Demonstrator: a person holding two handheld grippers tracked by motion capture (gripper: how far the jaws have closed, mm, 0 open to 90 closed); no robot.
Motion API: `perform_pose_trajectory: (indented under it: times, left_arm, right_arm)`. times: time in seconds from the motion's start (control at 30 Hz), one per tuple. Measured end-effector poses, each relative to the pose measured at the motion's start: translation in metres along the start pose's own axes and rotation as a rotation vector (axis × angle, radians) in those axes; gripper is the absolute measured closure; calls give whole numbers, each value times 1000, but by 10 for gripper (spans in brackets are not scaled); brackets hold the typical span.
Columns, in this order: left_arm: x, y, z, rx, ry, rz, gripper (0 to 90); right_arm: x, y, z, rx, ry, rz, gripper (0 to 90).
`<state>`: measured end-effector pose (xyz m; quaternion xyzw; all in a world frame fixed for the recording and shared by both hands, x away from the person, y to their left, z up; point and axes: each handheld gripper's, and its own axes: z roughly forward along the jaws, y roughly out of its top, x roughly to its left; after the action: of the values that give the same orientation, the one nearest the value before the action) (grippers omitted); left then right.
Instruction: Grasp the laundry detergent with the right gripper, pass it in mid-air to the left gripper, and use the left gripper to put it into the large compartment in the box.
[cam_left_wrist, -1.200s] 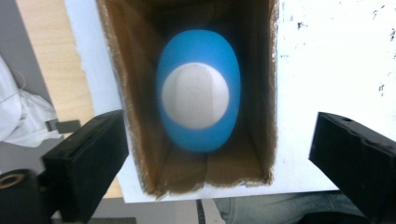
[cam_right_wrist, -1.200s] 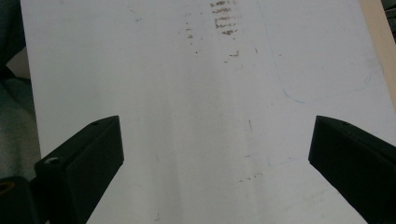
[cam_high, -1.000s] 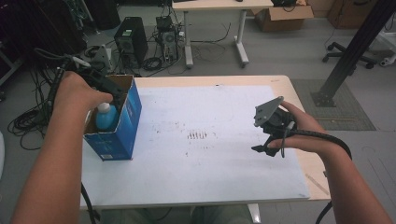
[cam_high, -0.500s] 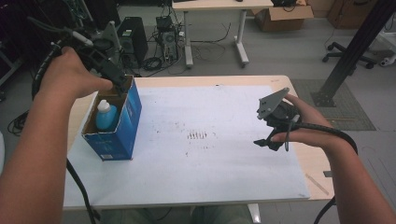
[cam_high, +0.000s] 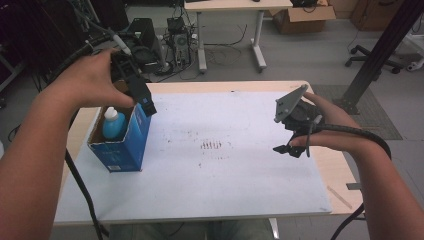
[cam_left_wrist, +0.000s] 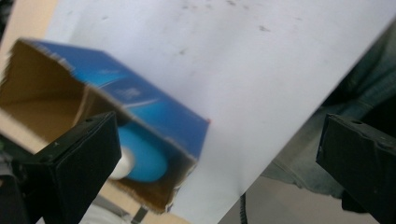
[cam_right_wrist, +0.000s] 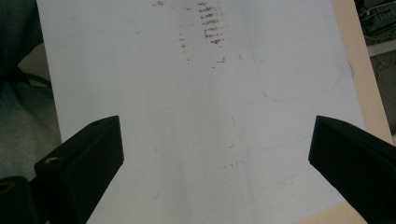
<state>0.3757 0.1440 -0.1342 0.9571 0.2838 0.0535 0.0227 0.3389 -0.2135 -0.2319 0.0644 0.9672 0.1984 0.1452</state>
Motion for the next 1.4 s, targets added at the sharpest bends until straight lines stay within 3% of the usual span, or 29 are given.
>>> perform_pose_trajectory:
  times: [0.17,0.33,0.4,0.67,0.83,1.1,1.4]
  left_arm:
    - [-12,6,13,15,-22,138,2]
    - [-24,12,25,22,-59,304,2]
    - [-26,16,29,27,-79,335,3]
    - [-32,28,37,21,-87,462,2]
    - [-33,34,43,27,-78,494,3]
    - [-34,40,53,59,-59,485,2]
    - [-33,43,55,60,-48,473,2]
  right_arm:
    - [-2,7,-2,23,11,-19,34]
    - [-4,11,2,42,27,-41,34]
    - [-5,13,3,56,39,-53,35]
    - [-13,15,8,86,68,-82,35]
    - [-18,10,17,116,85,-84,36]
    - [-28,9,34,148,108,-77,39]
    - [-32,11,39,153,116,-76,39]
